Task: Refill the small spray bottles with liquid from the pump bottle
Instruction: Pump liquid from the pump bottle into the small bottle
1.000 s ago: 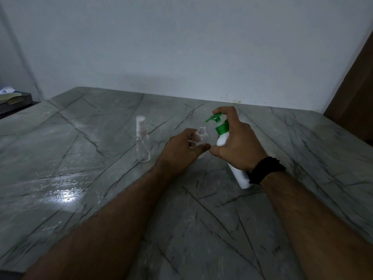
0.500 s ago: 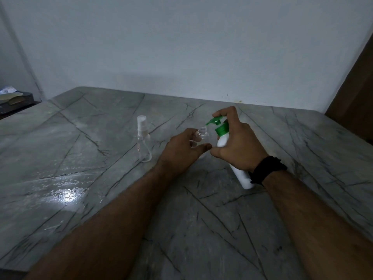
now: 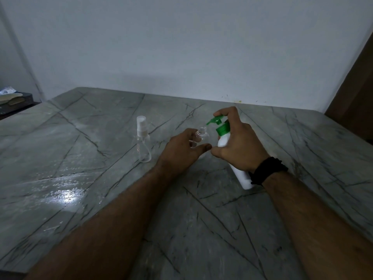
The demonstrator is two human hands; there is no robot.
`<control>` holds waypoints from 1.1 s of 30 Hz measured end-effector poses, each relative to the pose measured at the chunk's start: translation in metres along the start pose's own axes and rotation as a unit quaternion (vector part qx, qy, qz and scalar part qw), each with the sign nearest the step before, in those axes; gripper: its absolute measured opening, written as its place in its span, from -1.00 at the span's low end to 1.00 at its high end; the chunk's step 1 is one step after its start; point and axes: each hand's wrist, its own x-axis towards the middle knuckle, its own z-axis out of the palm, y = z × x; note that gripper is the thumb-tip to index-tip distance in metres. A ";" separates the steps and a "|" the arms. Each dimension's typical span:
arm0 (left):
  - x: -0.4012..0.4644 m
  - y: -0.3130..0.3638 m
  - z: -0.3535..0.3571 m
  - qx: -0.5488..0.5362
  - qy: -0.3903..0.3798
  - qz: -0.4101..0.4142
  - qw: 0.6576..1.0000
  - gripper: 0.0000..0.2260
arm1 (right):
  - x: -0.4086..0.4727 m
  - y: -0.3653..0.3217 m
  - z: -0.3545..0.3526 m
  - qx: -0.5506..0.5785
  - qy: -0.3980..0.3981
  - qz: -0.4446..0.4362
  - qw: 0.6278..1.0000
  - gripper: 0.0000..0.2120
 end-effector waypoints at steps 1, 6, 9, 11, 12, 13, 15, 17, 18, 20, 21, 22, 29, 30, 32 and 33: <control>0.000 0.000 0.000 0.000 0.002 0.001 1.000 -0.48 | -0.001 0.000 0.000 0.002 0.001 -0.001 1.000 -0.27; 0.000 -0.001 0.000 -0.002 0.003 0.005 1.000 -0.50 | 0.001 -0.001 0.000 0.005 -0.009 -0.005 1.000 -0.28; 0.001 -0.002 0.001 -0.003 0.002 0.004 1.000 -0.49 | 0.001 -0.001 0.001 0.003 -0.013 -0.003 1.000 -0.30; 0.002 -0.002 0.001 0.001 0.003 0.004 1.000 -0.48 | 0.000 0.000 0.001 -0.001 -0.010 -0.005 1.000 -0.29; 0.002 -0.003 0.002 0.002 0.004 0.004 1.000 -0.48 | 0.000 -0.001 0.001 -0.001 -0.007 -0.005 1.000 -0.27; 0.002 -0.003 0.002 0.004 0.004 0.004 1.000 -0.48 | 0.000 -0.001 0.001 -0.001 -0.006 -0.004 1.000 -0.26; 0.002 -0.003 0.002 0.006 0.002 0.003 1.000 -0.48 | 0.000 -0.001 0.000 0.002 -0.009 -0.003 1.000 -0.25; 0.003 -0.003 0.002 0.007 0.000 0.001 1.000 -0.48 | 0.001 -0.002 0.000 0.004 -0.016 -0.002 1.000 -0.27; 0.003 -0.003 0.002 0.008 -0.001 0.002 1.000 -0.49 | 0.002 -0.002 0.001 0.004 -0.018 -0.001 1.000 -0.28; 0.002 -0.003 0.001 0.008 0.000 0.004 1.000 -0.49 | 0.002 -0.002 0.001 0.002 -0.016 0.001 1.000 -0.29; 0.002 -0.003 0.001 0.007 0.001 0.005 1.000 -0.49 | 0.002 -0.002 0.001 0.001 -0.012 0.001 1.000 -0.29; 0.001 -0.003 0.001 0.007 0.001 0.006 1.000 -0.49 | 0.001 -0.002 0.001 0.000 -0.008 0.000 1.000 -0.28; 0.000 0.000 0.000 0.005 -0.002 0.004 1.000 -0.50 | 0.002 -0.003 0.001 0.003 -0.012 -0.001 1.000 -0.28; 0.000 0.000 0.000 0.005 -0.004 0.004 1.000 -0.50 | 0.002 -0.003 0.001 0.004 -0.011 0.000 1.000 -0.29; 0.000 0.000 0.000 0.002 -0.002 0.006 1.000 -0.50 | 0.001 -0.002 0.001 0.002 -0.007 0.000 1.000 -0.29; -0.001 0.000 -0.001 0.001 0.000 0.006 1.000 -0.50 | 0.000 -0.002 0.001 0.000 -0.004 -0.002 1.000 -0.28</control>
